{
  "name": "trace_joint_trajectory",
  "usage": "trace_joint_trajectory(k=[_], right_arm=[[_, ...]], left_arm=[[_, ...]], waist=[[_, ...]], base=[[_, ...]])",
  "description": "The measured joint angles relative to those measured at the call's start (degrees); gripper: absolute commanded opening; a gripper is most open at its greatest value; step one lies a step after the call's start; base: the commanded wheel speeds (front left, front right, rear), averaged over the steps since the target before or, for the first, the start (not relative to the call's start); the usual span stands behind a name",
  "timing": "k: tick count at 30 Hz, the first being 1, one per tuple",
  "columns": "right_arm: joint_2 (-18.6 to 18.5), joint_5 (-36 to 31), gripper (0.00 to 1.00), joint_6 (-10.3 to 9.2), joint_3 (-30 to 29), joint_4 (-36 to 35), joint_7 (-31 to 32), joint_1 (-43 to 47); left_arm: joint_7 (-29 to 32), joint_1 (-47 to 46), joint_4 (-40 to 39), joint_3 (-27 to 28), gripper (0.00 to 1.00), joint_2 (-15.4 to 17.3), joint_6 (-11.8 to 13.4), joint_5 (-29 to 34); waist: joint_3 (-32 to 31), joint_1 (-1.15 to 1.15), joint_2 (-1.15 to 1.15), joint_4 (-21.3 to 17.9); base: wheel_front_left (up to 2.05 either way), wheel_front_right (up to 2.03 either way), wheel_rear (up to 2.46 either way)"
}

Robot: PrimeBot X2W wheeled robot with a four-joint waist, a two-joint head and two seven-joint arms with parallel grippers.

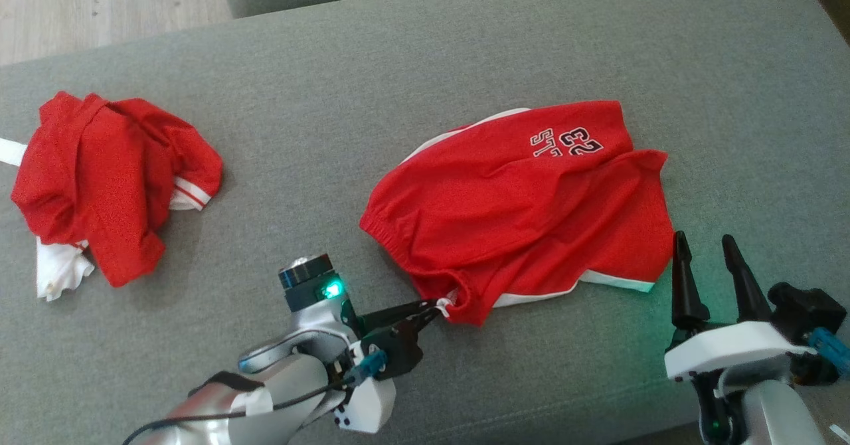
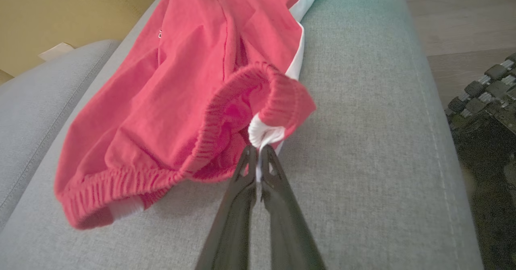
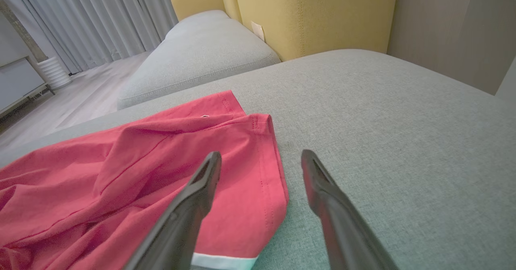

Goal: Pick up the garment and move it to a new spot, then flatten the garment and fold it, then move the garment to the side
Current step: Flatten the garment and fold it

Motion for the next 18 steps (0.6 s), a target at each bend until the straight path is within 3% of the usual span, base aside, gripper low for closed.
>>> trace_joint_trajectory(k=[10,18], right_arm=[[0.0,-0.27,1.0,0.0,-0.62,1.27,0.63,0.01],[0.0,-0.51,1.0,0.0,-0.25,1.81,2.08,0.03]], left_arm=[[0.0,0.06,-1.43,0.18,0.0,0.08,1.09,-1.98],[0.0,2.61,-2.76,9.51,0.0,0.01,3.12,-11.21]], waist=[[-0.58,0.0,0.0,0.87],[-1.06,0.0,0.0,1.53]], base=[[0.0,0.0,0.0],[0.0,0.0,0.0]])
